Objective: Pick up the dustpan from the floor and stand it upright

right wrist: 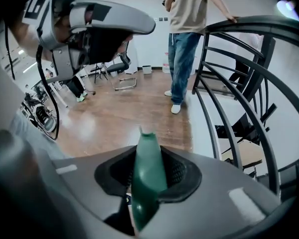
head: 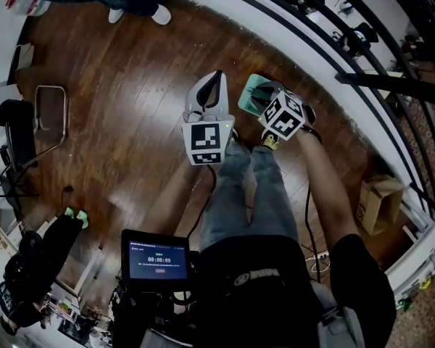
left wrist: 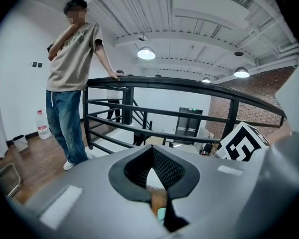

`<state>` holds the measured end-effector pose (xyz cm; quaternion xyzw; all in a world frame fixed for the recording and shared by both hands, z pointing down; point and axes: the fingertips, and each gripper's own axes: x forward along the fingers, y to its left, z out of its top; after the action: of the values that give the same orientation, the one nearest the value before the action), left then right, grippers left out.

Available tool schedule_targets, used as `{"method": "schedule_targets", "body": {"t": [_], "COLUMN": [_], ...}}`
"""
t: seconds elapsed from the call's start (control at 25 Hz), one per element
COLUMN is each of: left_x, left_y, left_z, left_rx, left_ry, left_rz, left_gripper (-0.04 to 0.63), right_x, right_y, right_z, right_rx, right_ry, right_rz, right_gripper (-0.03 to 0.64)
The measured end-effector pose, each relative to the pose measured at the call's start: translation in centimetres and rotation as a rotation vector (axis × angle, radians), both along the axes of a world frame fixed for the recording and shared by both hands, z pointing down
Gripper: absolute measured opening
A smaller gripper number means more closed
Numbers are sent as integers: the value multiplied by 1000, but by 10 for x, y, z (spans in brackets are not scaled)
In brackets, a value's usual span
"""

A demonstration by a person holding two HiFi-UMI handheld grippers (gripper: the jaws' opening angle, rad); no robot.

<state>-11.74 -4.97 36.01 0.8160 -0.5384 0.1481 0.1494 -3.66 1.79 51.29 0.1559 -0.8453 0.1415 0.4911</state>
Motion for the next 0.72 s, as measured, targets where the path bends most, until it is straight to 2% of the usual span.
{"method": "schedule_targets", "body": {"t": [0.4, 0.6, 0.72], "left_x": [17, 16, 10], "left_y": [3, -1, 5], "left_z": [2, -9, -24], "left_rx": [5, 16, 24], "left_ry": [-13, -16, -25], "left_rz": [40, 48, 31], "left_gripper": [20, 20, 20], "right_x": [-2, -2, -5], "right_y": [-3, -10, -14], "right_z": [-1, -20, -46], "right_rx": [25, 9, 49], "right_ry": [-54, -187, -237], "right_rz": [52, 156, 181], "right_gripper": [113, 172, 170]}}
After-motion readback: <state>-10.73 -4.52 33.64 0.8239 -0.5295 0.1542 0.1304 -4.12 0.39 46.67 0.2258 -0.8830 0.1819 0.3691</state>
